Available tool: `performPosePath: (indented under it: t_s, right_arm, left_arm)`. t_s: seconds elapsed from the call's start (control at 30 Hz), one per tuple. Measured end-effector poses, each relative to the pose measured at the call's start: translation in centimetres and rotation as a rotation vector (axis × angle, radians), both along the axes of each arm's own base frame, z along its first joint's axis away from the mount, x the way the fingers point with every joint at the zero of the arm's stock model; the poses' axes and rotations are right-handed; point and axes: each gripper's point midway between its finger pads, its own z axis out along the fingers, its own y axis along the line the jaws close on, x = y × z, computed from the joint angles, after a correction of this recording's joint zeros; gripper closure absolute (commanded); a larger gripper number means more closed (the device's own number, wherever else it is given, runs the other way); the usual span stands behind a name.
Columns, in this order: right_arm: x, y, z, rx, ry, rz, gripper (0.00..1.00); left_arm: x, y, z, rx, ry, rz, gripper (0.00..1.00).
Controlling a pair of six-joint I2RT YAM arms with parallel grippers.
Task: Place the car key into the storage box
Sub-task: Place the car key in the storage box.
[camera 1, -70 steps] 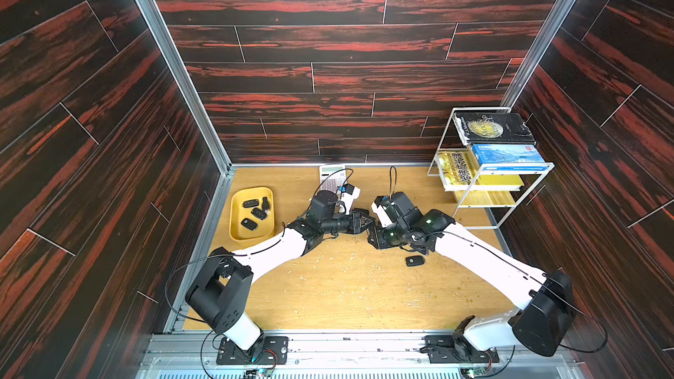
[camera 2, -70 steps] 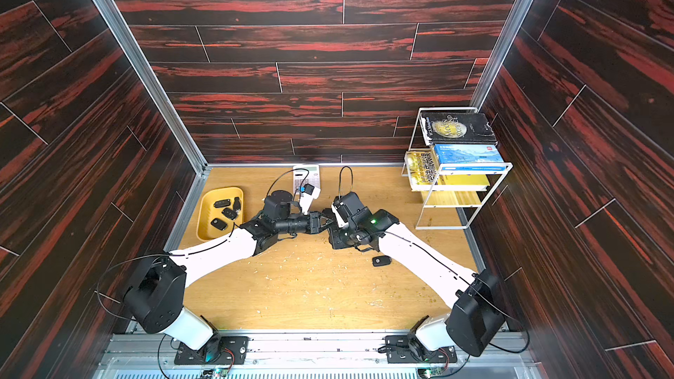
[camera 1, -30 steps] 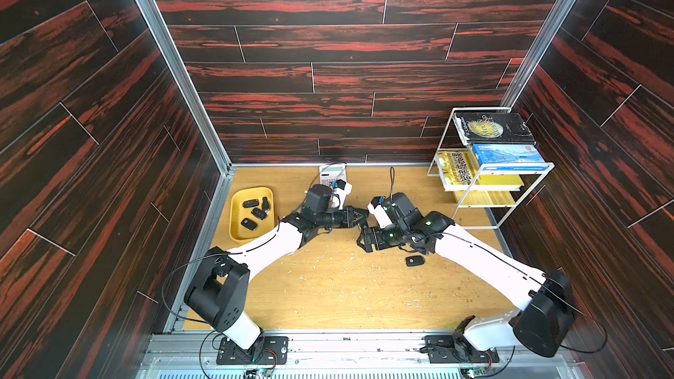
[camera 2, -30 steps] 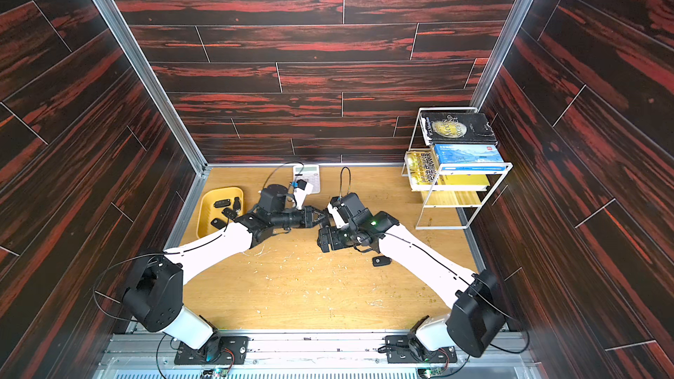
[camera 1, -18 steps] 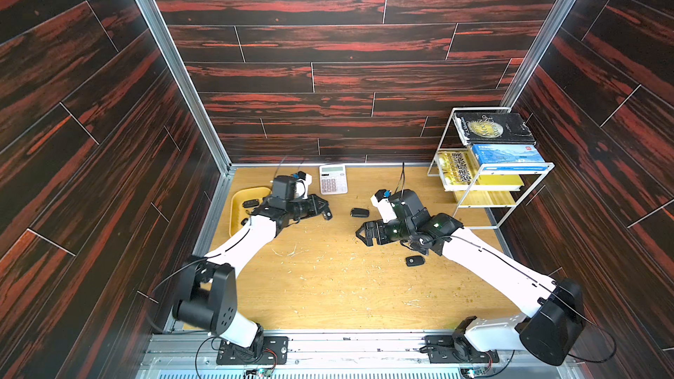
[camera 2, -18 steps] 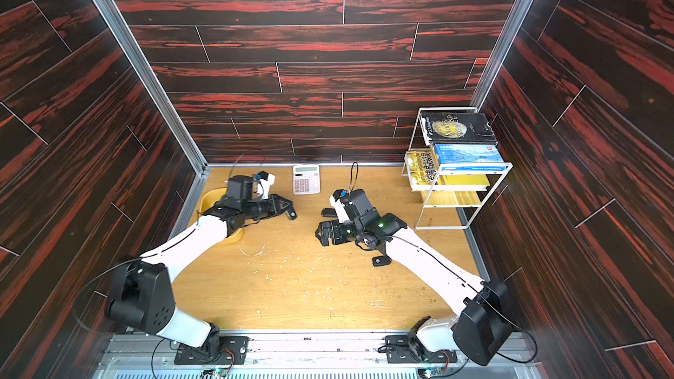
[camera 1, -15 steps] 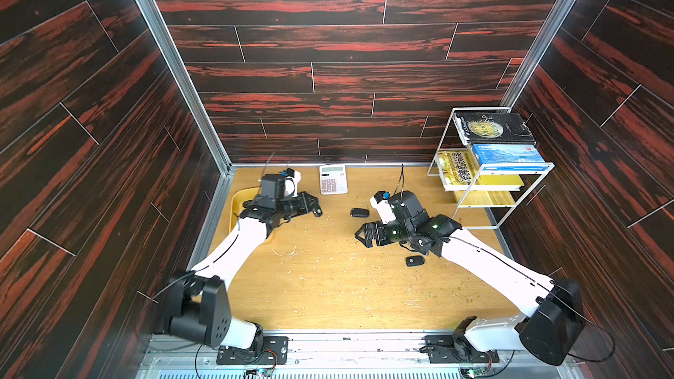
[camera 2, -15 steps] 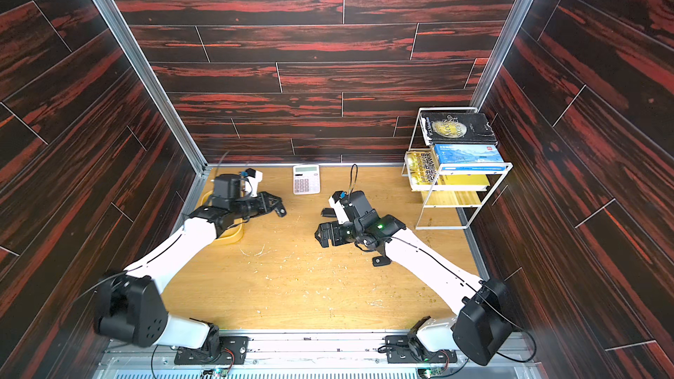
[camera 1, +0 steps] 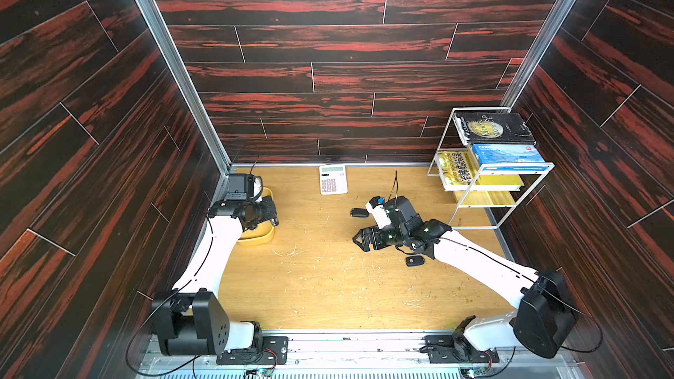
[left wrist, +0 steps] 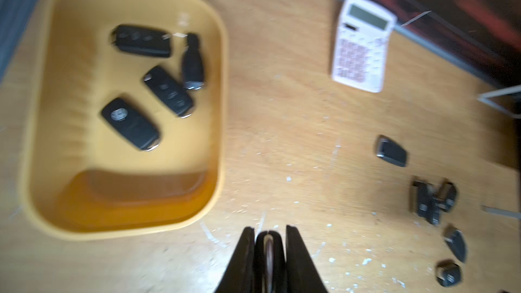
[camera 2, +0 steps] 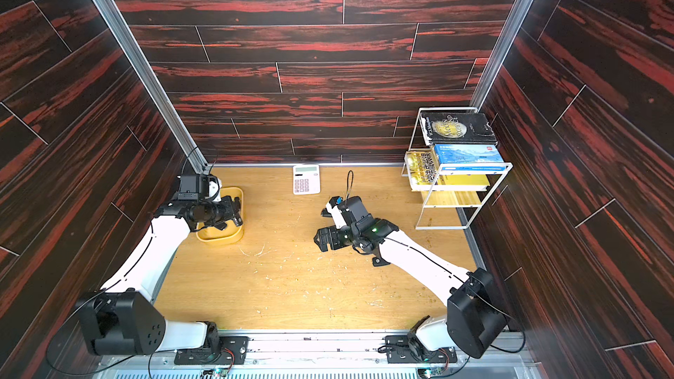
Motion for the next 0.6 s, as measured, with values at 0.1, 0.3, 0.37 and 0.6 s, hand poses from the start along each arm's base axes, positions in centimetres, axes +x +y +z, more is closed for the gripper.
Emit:
performPosePath:
  t_s: [0.1,0.3,0.37,0.6]
  right_arm:
    - [-0.1,-0.1,-1.0,-0.012,0.010,0.005,0.01]
    - [-0.3,-0.4,-2.1,-0.016,0.018,0.010,0.01]
    - [-0.4,-0.6,-2.4,-0.017,0.025,0.011,0.01]
    - [-0.1,-0.6,-2.5,-0.003,0.025,0.010,0.01]
  left_arm:
    - [0.0,1.9,-1.5,0.036,0.071,0.042,1.00]
    - [1.2,4.5,-4.4,0.078,0.200,0.086,1.00]
    - [1.8,5.1,-5.3,0.080,0.239,0.089,1.00]
    - [3.4,6.1,-8.8,0.067,0.340,0.094,1.00]
